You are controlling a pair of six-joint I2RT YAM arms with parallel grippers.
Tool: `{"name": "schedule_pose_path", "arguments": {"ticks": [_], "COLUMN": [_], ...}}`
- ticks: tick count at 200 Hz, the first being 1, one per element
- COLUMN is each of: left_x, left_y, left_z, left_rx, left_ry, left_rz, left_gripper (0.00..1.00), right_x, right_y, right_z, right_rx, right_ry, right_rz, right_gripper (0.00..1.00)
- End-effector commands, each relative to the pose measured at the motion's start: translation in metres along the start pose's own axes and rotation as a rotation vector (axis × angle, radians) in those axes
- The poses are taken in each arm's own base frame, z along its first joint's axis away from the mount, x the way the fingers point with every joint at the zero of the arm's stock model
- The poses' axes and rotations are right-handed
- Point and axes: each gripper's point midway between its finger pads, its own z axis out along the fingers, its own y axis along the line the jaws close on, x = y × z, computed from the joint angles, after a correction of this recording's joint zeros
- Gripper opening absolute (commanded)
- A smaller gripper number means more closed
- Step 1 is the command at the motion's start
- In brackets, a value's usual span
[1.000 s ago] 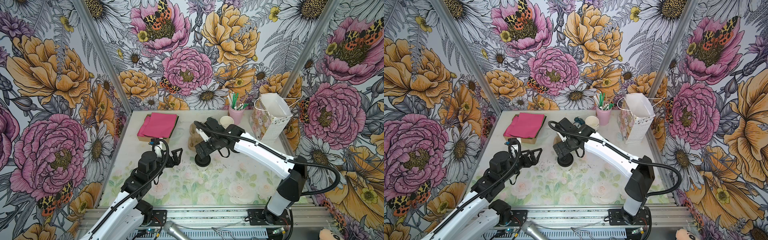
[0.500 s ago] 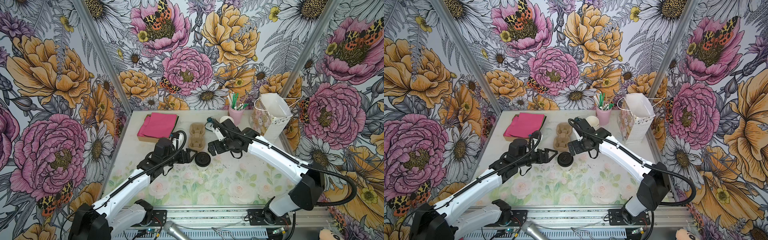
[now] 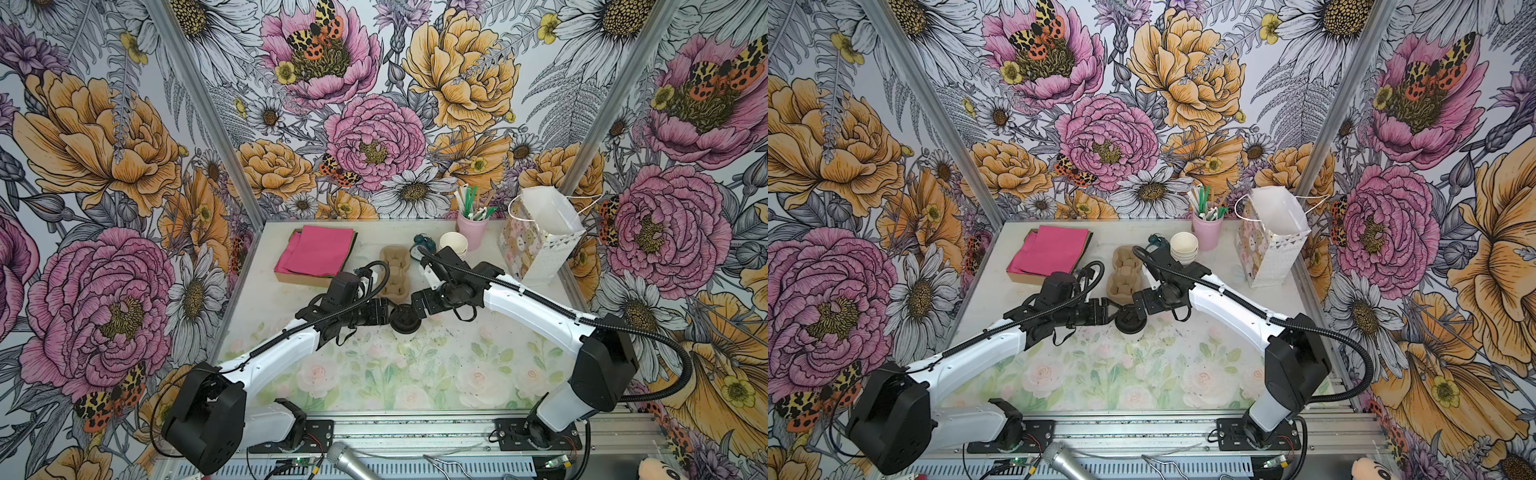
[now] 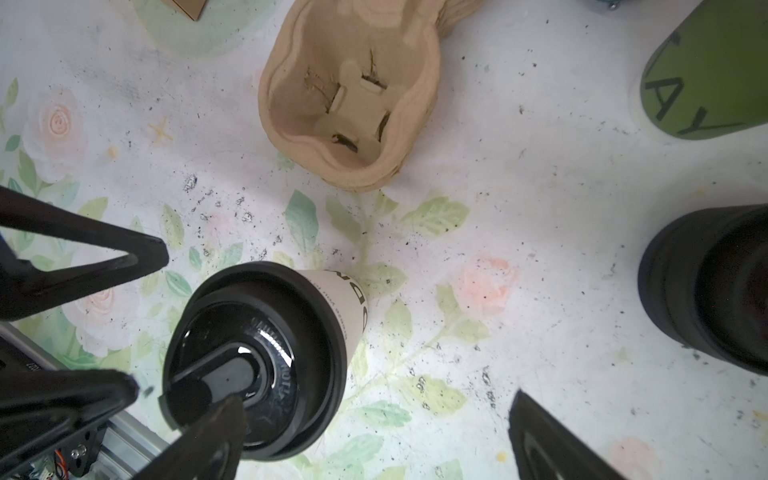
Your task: Pack the takeout coffee
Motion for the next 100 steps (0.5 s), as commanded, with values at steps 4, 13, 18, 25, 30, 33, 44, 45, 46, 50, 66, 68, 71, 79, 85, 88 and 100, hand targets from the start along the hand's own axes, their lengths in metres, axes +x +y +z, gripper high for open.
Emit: {"name": "schedule_pose_path", "arguments": {"ticks": [4, 13, 18, 25, 30, 33, 44, 45, 46, 50, 66, 68, 71, 79, 85, 88, 100], "left_x": [-0.005, -0.003, -0.002, 0.0, 0.0, 0.001, 0.002, 0.002, 0.002, 0.003, 0.007, 0.008, 0.009, 0.012, 0.013, 0.014, 0.017], "left_y": [0.003, 0.005, 0.006, 0.008, 0.009, 0.01, 0.013, 0.014, 0.014, 0.015, 0.022, 0.023, 0.024, 0.029, 0.031, 0.032, 0.036], "left_z": [0.006, 0.009, 0.011, 0.013, 0.014, 0.015, 0.016, 0.016, 0.016, 0.017, 0.019, 0.019, 0.019, 0.02, 0.02, 0.019, 0.019], "left_rx": [-0.029, -0.034, -0.037, -0.042, -0.046, -0.049, -0.059, -0.06, -0.061, -0.065, -0.087, -0.09, -0.095, -0.11, -0.12, -0.124, -0.139], "left_ry": [-0.007, 0.006, 0.011, 0.018, 0.019, 0.022, 0.026, 0.026, 0.026, 0.029, 0.036, 0.036, 0.038, 0.046, 0.049, 0.051, 0.054], "left_rz": [0.022, 0.019, 0.017, 0.016, 0.014, 0.015, 0.011, 0.012, 0.011, 0.011, 0.005, 0.004, 0.004, 0.001, 0.0, -0.002, -0.004], "left_gripper": [0.72, 0.7, 0.68, 0.66, 0.65, 0.65, 0.63, 0.63, 0.63, 0.63, 0.62, 0.61, 0.61, 0.59, 0.58, 0.58, 0.57], "right_x": [0.005, 0.007, 0.008, 0.01, 0.011, 0.012, 0.015, 0.015, 0.015, 0.016, 0.021, 0.022, 0.023, 0.026, 0.028, 0.029, 0.033], "right_y": [0.0, -0.001, -0.002, -0.003, -0.003, -0.003, -0.006, -0.006, -0.006, -0.007, -0.008, -0.008, -0.009, -0.01, -0.011, -0.012, -0.013], "right_z": [0.011, 0.014, 0.015, 0.017, 0.019, 0.019, 0.023, 0.024, 0.024, 0.025, 0.03, 0.031, 0.032, 0.033, 0.034, 0.035, 0.036], "right_rx": [0.001, 0.006, 0.008, 0.011, 0.013, 0.013, 0.023, 0.023, 0.024, 0.025, 0.028, 0.028, 0.028, 0.03, 0.034, 0.036, 0.037], "right_ry": [0.018, 0.027, 0.032, 0.038, 0.042, 0.045, 0.056, 0.056, 0.057, 0.062, 0.081, 0.085, 0.088, 0.094, 0.099, 0.103, 0.111], "right_rz": [0.003, 0.003, 0.004, 0.005, 0.005, 0.004, 0.006, 0.006, 0.006, 0.008, 0.009, 0.01, 0.011, 0.014, 0.016, 0.017, 0.02], "right_gripper": [1.0, 0.99, 0.99, 1.0, 0.99, 1.0, 0.99, 0.99, 0.99, 0.99, 0.99, 0.99, 0.99, 0.99, 1.0, 0.99, 1.0]}}
